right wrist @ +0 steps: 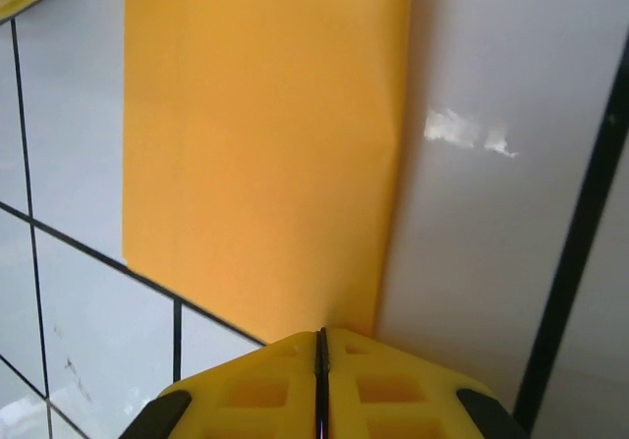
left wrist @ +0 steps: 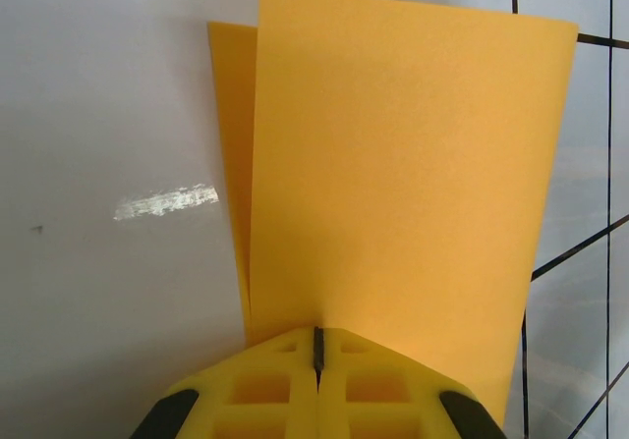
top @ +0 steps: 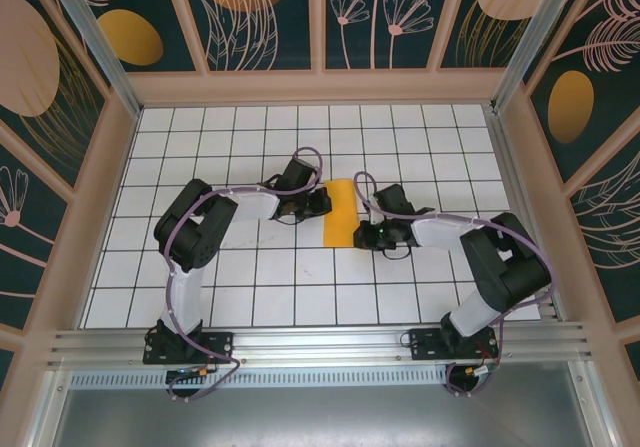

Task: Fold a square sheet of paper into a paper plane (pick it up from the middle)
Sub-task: Fold the square sheet of paper in half at the center of the table.

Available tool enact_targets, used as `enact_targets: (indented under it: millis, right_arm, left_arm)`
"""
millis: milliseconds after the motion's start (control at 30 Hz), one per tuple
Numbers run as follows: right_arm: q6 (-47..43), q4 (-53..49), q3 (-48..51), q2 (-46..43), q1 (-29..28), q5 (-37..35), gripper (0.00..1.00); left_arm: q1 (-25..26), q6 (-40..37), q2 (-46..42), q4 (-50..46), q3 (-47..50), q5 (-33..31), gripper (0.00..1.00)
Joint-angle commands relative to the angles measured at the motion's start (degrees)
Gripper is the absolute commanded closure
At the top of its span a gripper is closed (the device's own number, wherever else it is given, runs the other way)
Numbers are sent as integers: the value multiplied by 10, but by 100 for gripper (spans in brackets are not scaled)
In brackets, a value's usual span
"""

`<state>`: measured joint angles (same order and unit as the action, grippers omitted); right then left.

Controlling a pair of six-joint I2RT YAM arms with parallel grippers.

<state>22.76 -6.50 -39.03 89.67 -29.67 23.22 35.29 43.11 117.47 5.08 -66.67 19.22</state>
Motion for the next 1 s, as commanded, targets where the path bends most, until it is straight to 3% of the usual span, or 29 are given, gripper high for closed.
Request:
enact_targets:
  millis: [0, 133, 500, 967]
  right_arm:
    - [-10, -35, -13, -43, 7, -1, 90]
    - [9, 4, -54, -40, 19, -18, 90]
    - [38, 61, -172, 130, 40, -10, 91]
    - [52, 75, -119, 158, 72, -48, 92]
  left_arm:
    - [-2, 1, 35, -58, 28, -59, 97]
    - [-2, 1, 36, -56, 26, -56, 97]
    - [-2, -2, 37, -60, 30, -53, 97]
    - [-2, -4, 35, -69, 35, -62, 97]
